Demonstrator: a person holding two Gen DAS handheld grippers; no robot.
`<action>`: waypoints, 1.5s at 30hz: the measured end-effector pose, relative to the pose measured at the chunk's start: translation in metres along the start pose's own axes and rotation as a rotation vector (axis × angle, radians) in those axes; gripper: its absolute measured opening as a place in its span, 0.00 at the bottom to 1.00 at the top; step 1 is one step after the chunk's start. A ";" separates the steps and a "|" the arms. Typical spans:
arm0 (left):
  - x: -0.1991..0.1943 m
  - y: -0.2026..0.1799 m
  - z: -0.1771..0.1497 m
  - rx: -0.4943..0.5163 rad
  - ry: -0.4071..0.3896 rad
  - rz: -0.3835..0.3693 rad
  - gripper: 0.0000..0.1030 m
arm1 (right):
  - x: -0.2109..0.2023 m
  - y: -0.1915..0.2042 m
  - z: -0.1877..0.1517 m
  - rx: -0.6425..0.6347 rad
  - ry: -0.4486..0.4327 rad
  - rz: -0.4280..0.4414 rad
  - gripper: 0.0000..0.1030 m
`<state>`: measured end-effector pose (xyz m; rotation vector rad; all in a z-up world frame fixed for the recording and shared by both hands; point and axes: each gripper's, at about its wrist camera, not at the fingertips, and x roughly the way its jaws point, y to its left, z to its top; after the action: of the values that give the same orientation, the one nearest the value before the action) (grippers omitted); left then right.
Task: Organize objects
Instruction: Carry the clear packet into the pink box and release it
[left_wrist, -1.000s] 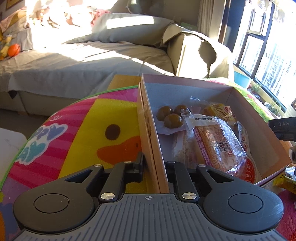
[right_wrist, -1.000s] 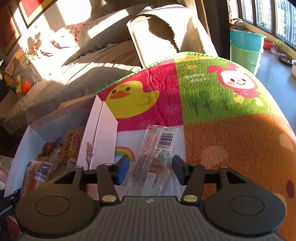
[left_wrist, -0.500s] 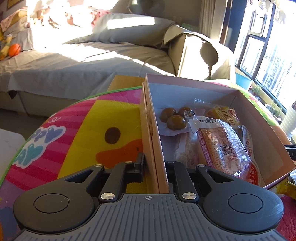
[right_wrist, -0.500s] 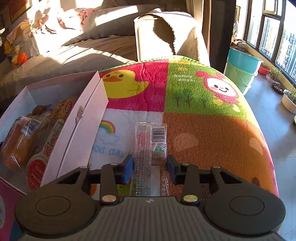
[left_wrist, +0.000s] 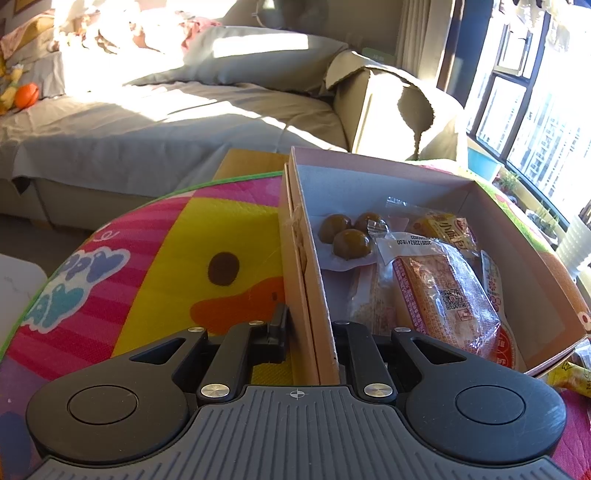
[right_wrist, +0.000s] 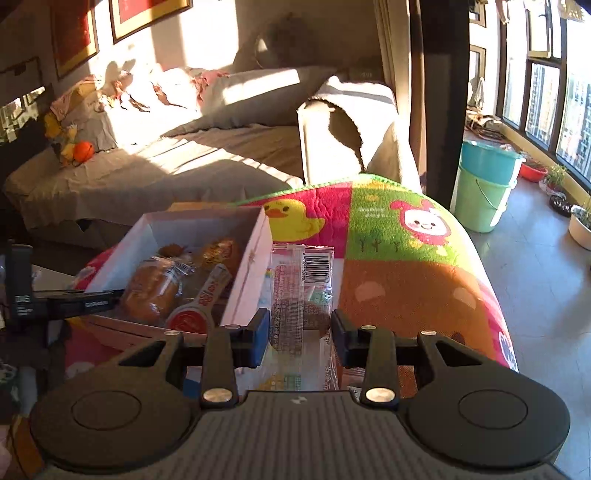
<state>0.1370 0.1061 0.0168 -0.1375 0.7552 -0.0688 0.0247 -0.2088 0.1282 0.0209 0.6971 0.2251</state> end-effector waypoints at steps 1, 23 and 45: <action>0.000 0.000 0.000 0.000 0.000 0.000 0.15 | -0.013 0.006 0.004 -0.015 -0.026 0.018 0.34; 0.001 0.001 0.000 -0.003 0.005 -0.006 0.15 | 0.085 0.129 0.076 -0.144 -0.118 0.166 0.39; 0.002 0.002 -0.002 -0.008 0.001 -0.010 0.15 | 0.031 -0.030 -0.035 0.031 -0.014 -0.261 0.69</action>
<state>0.1369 0.1082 0.0141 -0.1485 0.7562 -0.0758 0.0311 -0.2335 0.0784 -0.0386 0.6816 -0.0358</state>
